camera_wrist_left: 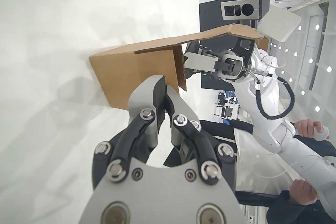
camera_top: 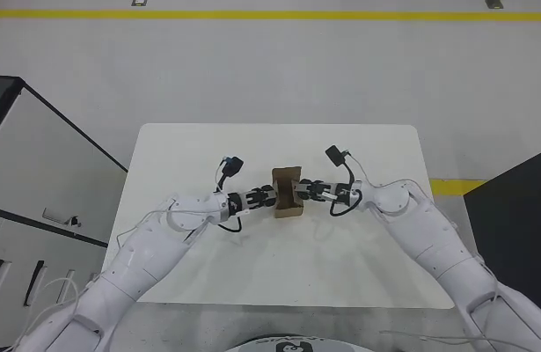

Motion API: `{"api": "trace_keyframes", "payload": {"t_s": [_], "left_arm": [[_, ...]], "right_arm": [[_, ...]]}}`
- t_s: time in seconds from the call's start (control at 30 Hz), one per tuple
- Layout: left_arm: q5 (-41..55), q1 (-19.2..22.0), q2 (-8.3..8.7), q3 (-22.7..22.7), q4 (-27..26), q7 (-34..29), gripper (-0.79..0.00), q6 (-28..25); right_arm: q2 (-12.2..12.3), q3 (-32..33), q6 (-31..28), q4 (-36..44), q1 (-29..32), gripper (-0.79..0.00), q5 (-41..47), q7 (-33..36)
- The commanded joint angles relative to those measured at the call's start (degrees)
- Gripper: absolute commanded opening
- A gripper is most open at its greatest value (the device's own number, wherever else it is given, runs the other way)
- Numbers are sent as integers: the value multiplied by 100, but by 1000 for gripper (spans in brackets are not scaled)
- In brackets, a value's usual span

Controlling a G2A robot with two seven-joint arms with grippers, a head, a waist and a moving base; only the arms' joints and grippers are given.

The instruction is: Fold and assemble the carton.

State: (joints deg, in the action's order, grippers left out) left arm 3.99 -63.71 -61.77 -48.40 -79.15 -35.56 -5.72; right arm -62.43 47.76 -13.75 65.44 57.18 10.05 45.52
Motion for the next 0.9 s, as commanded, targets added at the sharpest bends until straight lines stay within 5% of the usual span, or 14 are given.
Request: {"api": "trace_keyframes", "payload": {"t_s": [0.0,0.87], "left_arm": [[-9,-11,-9,-12,-3,1,-785,-17],[-848,56,-225,187,-109,447,-785,276]], "right_arm": [[-13,2,8,-15,-2,-785,-6,-5],[-156,-31,93,153,57,-785,-449,-204]]}}
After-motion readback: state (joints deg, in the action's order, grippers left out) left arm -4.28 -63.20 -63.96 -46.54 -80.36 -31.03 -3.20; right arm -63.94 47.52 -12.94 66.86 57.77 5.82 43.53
